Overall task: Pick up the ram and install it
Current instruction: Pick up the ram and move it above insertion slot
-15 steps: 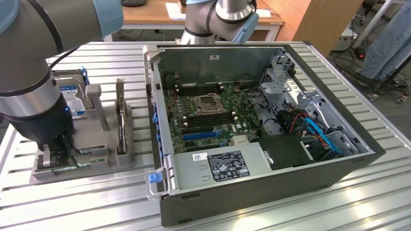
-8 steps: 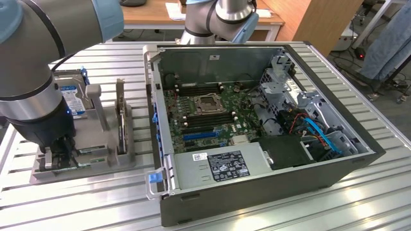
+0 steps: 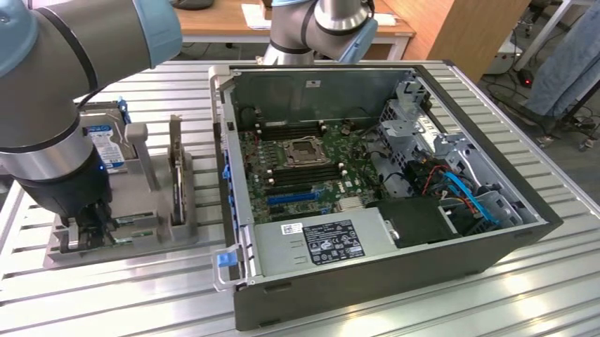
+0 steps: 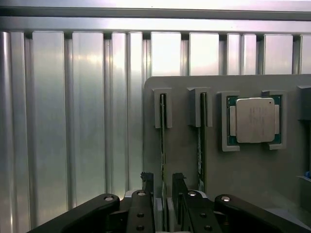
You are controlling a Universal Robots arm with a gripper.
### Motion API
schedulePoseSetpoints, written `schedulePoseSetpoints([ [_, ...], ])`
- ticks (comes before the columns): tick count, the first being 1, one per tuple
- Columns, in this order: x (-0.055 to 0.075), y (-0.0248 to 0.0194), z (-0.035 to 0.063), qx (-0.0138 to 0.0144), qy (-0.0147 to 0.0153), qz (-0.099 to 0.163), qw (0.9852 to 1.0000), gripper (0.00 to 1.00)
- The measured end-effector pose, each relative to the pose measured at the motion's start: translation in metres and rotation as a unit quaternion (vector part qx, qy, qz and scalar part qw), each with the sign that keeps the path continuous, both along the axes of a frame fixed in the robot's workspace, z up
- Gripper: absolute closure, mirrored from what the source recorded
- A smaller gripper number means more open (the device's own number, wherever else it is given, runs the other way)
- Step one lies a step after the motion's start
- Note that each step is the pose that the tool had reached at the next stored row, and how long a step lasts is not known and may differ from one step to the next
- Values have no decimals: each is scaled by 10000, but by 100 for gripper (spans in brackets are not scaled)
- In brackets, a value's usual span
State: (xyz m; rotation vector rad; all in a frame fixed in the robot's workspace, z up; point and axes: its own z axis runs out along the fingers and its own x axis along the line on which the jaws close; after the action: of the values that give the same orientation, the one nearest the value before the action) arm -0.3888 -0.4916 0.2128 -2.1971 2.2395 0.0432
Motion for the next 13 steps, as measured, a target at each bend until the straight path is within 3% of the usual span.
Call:
schedulePoseSetpoints([
  [13, 0, 0, -62, 0, 0, 45, 10000, 71],
])
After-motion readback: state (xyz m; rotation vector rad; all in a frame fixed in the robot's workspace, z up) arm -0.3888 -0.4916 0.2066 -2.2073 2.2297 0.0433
